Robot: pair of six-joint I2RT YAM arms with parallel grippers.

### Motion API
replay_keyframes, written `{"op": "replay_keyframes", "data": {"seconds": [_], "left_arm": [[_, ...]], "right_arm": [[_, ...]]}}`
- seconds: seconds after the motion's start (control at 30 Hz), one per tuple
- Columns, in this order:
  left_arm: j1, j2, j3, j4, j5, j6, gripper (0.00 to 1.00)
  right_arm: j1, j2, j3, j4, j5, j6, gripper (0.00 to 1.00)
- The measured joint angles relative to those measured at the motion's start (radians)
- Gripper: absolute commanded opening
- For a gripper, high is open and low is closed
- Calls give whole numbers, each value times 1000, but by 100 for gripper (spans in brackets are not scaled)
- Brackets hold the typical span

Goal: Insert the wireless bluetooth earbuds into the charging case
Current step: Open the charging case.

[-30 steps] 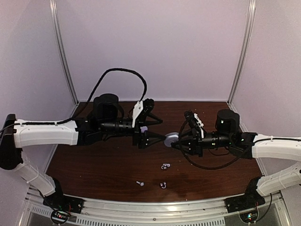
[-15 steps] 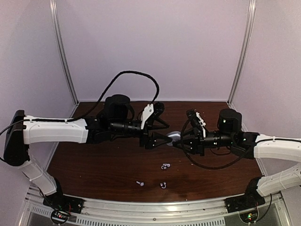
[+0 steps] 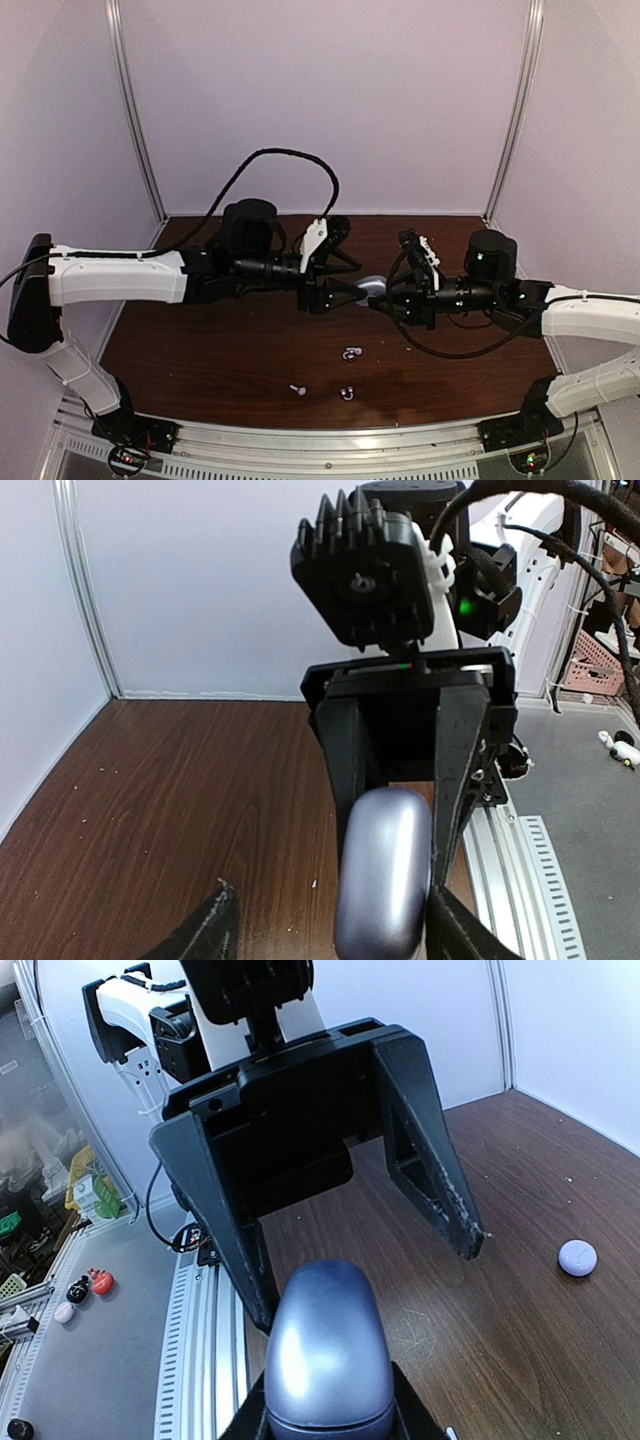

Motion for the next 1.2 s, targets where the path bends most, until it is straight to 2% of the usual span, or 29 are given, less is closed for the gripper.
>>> {"op": "replay_keyframes", "data": {"seconds": [0.43, 0.67, 0.93, 1.2], "left_arm": [[13, -24, 0, 4, -8, -24, 64], [32, -31, 12, 8, -98, -33, 65], [56, -32, 10, 9, -169, -41, 71], [100, -112, -67, 29, -139, -59, 74]], "right_arm": [[13, -3, 0, -11, 14, -13, 7], [29, -23, -5, -24, -7, -22, 7], [37, -34, -6, 4, -30, -21, 7], [37, -93, -61, 44, -27, -21, 7]]}}
